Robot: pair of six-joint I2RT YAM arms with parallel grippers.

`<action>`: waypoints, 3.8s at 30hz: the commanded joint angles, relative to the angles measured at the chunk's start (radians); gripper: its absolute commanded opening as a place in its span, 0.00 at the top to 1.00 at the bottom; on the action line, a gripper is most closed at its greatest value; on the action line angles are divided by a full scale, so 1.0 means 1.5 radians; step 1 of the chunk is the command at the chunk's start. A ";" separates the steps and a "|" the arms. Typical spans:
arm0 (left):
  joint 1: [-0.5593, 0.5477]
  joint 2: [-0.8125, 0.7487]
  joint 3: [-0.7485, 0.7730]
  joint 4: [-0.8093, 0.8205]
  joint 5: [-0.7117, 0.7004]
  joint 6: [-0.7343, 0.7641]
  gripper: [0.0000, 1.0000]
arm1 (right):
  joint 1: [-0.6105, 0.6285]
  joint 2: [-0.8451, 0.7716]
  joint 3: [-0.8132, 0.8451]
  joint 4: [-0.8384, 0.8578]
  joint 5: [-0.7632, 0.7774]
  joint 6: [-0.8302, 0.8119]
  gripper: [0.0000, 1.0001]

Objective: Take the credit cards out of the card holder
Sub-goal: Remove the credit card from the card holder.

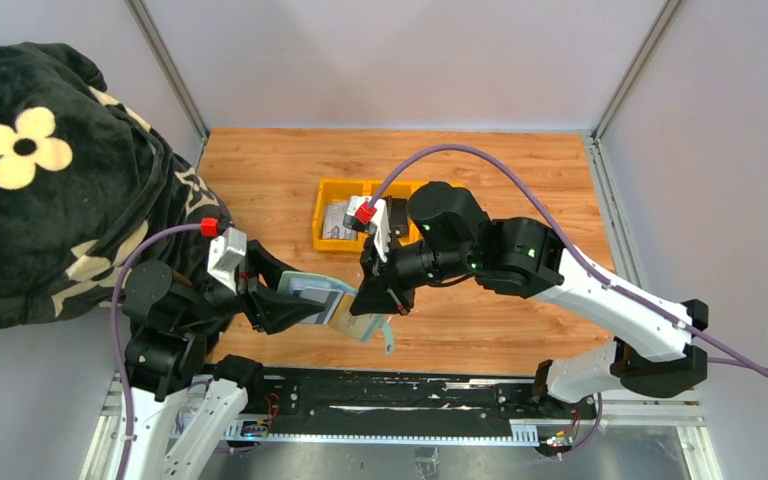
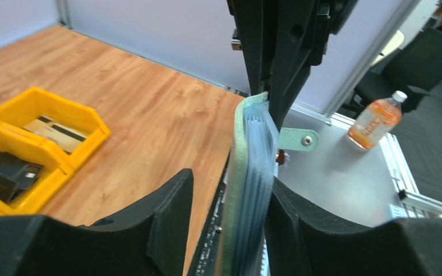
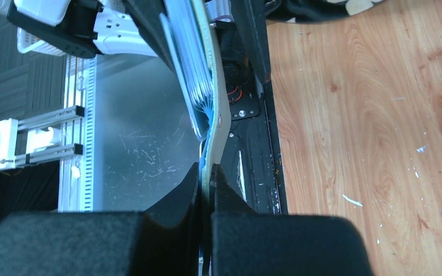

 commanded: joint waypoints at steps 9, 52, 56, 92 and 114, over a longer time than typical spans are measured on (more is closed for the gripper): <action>-0.003 0.024 0.039 -0.027 0.109 -0.055 0.63 | -0.080 -0.083 -0.095 0.145 -0.201 -0.036 1.00; -0.003 0.046 0.060 -0.071 -0.240 -0.092 1.00 | -0.140 -0.093 -0.369 0.732 -0.173 0.335 0.37; -0.003 0.045 0.059 -0.045 -0.191 -0.114 1.00 | -0.140 -0.088 -0.386 0.714 -0.156 0.322 0.37; -0.003 0.039 0.000 0.154 -0.029 -0.324 0.75 | -0.149 -0.093 -0.438 0.817 -0.162 0.406 1.00; -0.003 0.045 0.033 0.153 -0.043 -0.344 0.86 | -0.151 -0.170 -0.498 0.757 -0.175 0.369 1.00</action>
